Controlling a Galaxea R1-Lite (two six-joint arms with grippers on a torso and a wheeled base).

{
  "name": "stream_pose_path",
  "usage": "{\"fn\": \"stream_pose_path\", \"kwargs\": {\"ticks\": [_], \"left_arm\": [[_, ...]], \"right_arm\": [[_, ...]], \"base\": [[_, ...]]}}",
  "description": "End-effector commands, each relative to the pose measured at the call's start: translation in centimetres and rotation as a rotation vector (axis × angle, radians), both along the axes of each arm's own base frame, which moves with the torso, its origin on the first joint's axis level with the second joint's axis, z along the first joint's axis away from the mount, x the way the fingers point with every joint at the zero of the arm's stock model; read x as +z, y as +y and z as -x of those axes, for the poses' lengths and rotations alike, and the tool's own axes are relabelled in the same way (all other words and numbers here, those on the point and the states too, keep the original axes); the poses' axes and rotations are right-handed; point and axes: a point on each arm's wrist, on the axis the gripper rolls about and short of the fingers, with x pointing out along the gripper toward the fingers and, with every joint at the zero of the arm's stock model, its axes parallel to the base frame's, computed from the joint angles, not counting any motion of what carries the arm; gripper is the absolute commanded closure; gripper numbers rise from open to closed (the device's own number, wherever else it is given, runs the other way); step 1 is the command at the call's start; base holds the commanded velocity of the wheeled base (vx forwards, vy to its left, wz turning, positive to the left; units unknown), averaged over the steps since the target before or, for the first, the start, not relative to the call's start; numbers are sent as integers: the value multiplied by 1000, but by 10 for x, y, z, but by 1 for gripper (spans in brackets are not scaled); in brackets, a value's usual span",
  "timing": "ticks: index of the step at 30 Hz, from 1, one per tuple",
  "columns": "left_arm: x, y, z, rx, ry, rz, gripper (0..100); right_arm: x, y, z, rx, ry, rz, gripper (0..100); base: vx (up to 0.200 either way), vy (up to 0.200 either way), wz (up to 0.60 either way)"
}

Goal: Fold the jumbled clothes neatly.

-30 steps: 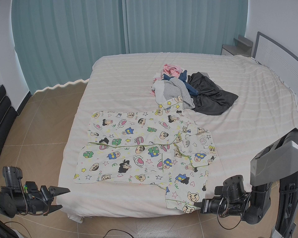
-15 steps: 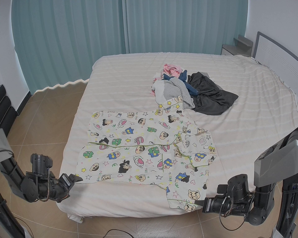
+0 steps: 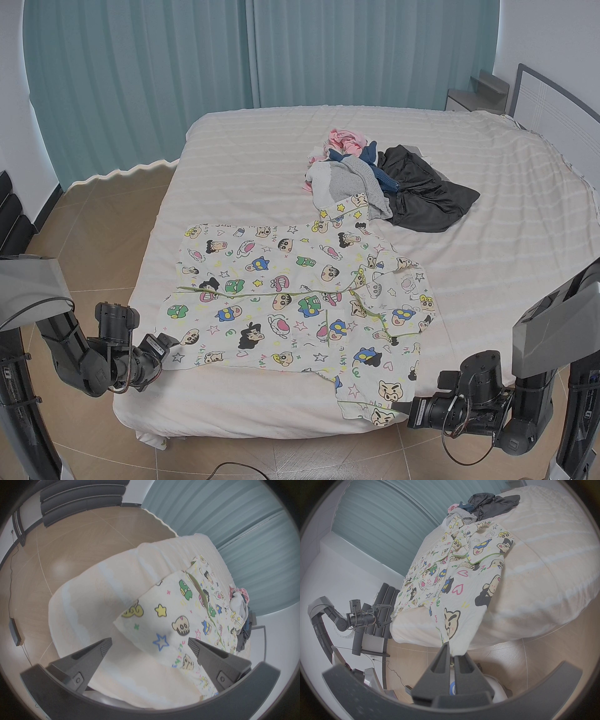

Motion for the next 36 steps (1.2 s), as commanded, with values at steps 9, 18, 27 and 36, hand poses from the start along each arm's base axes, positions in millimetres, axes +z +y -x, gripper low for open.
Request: {"fn": "stream_pose_path", "kwargs": {"ticks": [9, 18, 27, 36], "left_arm": [[-14, 0, -28, 55, -19, -59, 0], [-17, 0, -31, 42, -16, -72, 100], [-19, 3, -27, 30, 1, -97, 100], [-10, 9, -3, -30, 22, -163, 100]], "right_arm": [[2, 2, -1, 7, -25, -13, 100], [2, 2, 0, 6, -23, -13, 100], [2, 1, 1, 1, -21, -8, 100], [10, -5, 10, -3, -16, -6, 100]], "base": [[0, 0, 0], [0, 0, 0], [0, 0, 0], [0, 0, 0]]}}
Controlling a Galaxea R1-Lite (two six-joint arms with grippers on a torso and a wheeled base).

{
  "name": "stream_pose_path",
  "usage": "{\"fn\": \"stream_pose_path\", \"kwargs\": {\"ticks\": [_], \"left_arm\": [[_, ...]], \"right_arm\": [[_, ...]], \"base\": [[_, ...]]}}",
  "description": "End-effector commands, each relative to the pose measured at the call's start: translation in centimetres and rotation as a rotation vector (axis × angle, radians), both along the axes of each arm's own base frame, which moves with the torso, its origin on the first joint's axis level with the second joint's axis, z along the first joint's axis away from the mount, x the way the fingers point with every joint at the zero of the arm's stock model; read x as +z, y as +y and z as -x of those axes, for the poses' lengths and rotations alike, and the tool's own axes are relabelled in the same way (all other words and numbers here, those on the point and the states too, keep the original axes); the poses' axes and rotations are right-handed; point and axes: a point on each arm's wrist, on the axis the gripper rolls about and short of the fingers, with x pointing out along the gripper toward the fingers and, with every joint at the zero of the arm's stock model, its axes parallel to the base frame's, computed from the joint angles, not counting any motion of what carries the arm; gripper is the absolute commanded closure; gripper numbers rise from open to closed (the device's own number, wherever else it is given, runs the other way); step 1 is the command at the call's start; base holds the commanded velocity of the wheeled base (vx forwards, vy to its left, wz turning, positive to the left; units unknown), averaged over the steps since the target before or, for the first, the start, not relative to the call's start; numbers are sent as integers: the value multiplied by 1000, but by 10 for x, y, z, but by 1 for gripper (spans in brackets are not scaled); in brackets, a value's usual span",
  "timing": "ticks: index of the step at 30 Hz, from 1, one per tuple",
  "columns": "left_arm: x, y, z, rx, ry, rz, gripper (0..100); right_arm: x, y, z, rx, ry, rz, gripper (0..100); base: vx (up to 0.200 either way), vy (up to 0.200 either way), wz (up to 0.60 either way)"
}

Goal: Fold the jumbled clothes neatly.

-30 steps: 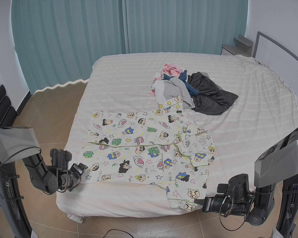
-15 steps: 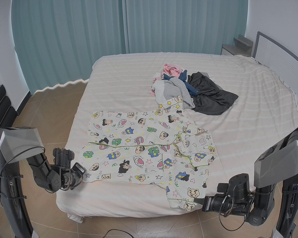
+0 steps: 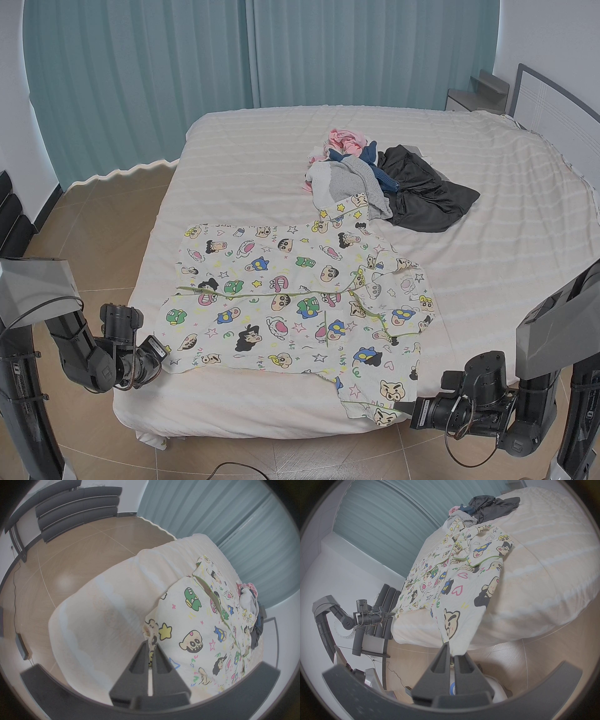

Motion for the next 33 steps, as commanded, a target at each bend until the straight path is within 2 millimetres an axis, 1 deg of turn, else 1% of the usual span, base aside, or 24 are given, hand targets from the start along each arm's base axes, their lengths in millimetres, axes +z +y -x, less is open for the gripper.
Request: {"fn": "stream_pose_path", "kwargs": {"ticks": [1, 5, 8, 12, 21, 27, 33], "left_arm": [[5, 2, 13, -17, 10, -21, 100], [5, 8, 17, -6, 21, -25, 100], [4, 13, 24, 2, 40, -27, 100], [4, 16, 33, -6, 63, -40, 100], [4, 16, 53, -37, 113, -61, 100], [2, 15, 62, -68, 143, -72, 100], [0, 14, 72, -86, 171, -80, 100]], "right_arm": [[5, -3, 5, 1, -1, -1, 100], [5, -6, 11, 1, 16, 7, 100], [5, -10, 18, 4, 39, 23, 100], [8, -10, 18, 2, 31, 15, 100], [9, -7, 22, 17, 35, 21, 100], [9, -5, 30, 32, 68, 73, 100], [8, -8, 35, 14, 109, 120, 100]], "base": [[0, 0, 0], [0, 0, 0], [0, 0, 0], [0, 0, 0], [0, 0, 0], [0, 0, 0], [0, 0, 0]]}}
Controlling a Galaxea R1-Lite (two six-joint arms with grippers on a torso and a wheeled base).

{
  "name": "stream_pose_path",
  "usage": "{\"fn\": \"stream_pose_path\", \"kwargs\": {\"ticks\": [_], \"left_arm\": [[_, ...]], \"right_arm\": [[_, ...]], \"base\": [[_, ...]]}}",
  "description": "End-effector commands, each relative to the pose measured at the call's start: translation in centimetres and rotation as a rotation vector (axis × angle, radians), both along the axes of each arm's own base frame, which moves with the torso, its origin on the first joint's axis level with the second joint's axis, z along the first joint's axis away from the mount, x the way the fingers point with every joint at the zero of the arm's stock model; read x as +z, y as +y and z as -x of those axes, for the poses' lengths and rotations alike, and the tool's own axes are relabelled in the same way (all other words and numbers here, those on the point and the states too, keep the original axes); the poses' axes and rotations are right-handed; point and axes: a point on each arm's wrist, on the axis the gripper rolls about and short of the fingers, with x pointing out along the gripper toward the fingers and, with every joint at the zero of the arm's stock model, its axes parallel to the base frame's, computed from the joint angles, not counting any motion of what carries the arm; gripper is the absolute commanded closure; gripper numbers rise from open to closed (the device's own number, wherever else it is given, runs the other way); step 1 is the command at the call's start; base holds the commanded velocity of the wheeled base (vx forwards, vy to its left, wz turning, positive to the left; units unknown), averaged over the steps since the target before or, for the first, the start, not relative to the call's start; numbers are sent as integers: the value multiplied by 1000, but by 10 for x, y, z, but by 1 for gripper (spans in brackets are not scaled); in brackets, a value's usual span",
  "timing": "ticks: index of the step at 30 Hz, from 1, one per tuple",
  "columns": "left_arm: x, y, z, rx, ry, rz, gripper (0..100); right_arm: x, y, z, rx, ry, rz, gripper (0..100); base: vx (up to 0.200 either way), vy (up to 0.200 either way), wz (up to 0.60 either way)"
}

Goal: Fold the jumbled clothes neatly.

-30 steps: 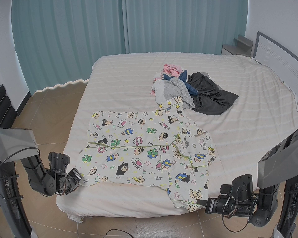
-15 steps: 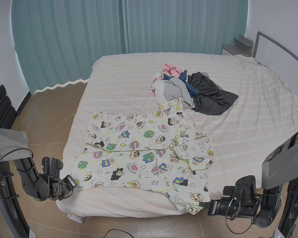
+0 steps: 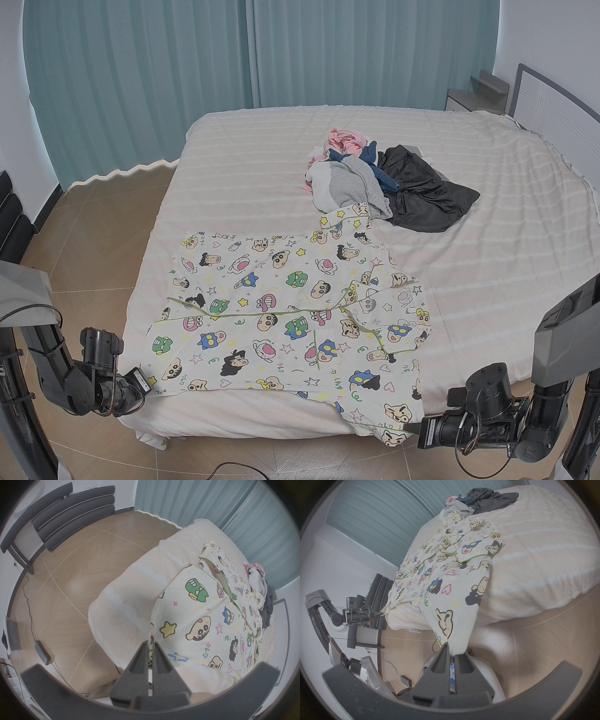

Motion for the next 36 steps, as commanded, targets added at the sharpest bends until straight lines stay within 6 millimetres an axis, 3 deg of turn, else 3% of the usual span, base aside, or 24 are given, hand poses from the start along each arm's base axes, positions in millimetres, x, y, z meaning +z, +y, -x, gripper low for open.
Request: {"fn": "stream_pose_path", "kwargs": {"ticks": [1, 15, 20, 27, 36], "left_arm": [[-1, -1, 8, -10, 21, -4, 100], [-1, -2, 32, -93, 82, -9, 100], [-2, -2, 37, -109, 101, -15, 100], [0, -4, 35, -115, 87, -16, 100], [28, -5, 18, -127, -77, 9, 100]], "right_arm": [[2, -3, 7, -8, 17, 31, 100], [-2, -2, 16, -15, 52, 109, 100], [6, -5, 22, -11, 72, 121, 100], [7, -6, 23, -12, 72, 123, 100], [29, -1, 14, -36, -76, -24, 100]], "base": [[0, 0, 0], [0, 0, 0], [0, 0, 0], [0, 0, 0], [0, 0, 0]]}}
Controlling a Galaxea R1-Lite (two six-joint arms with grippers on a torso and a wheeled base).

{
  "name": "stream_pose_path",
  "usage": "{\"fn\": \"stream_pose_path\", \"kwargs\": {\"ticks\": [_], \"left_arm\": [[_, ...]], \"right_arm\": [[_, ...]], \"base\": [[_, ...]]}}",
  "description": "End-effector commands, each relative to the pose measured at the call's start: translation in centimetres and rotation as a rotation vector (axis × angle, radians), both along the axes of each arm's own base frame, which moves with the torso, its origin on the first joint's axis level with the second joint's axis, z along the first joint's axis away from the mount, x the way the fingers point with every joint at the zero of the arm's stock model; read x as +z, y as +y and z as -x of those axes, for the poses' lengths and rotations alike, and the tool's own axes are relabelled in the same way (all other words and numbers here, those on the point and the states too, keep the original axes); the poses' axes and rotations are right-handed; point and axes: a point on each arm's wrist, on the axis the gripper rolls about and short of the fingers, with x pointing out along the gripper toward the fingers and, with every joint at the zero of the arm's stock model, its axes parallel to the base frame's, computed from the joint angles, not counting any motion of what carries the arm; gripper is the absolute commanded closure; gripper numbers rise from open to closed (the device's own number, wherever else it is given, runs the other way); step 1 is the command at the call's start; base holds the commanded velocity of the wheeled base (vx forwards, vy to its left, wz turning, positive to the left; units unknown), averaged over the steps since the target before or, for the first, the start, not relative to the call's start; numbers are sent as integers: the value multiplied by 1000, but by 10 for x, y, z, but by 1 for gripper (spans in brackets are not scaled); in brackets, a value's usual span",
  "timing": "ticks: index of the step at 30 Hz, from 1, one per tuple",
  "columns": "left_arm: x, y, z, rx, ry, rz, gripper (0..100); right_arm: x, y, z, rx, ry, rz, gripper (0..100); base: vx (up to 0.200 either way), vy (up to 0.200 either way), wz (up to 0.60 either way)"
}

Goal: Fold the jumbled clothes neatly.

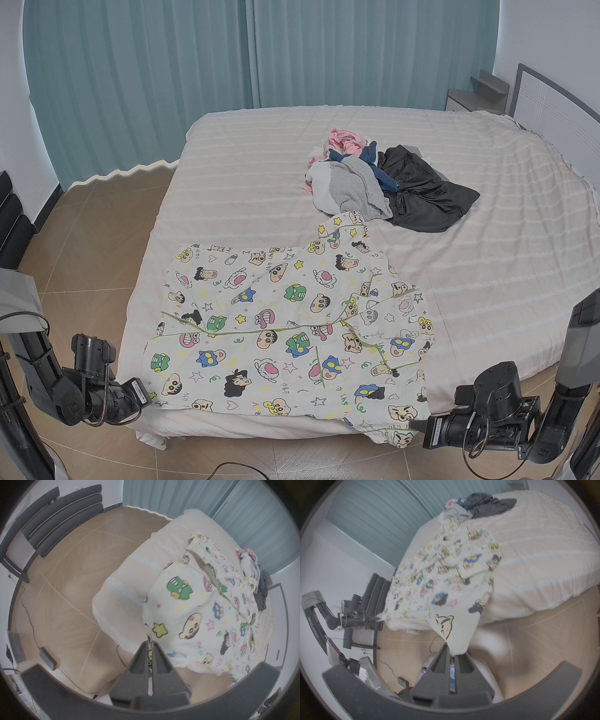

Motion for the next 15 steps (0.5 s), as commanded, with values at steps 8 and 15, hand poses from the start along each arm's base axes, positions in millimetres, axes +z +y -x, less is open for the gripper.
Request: {"fn": "stream_pose_path", "kwargs": {"ticks": [8, 15], "left_arm": [[37, -1, -43, 23, -226, 34, 100], [56, -4, -77, 30, -263, 53, 100]], "right_arm": [[16, -8, -16, -77, -101, -87, 100], [18, -12, -42, -147, -148, -112, 100]], "base": [[0, 0, 0], [0, 0, 0]]}}
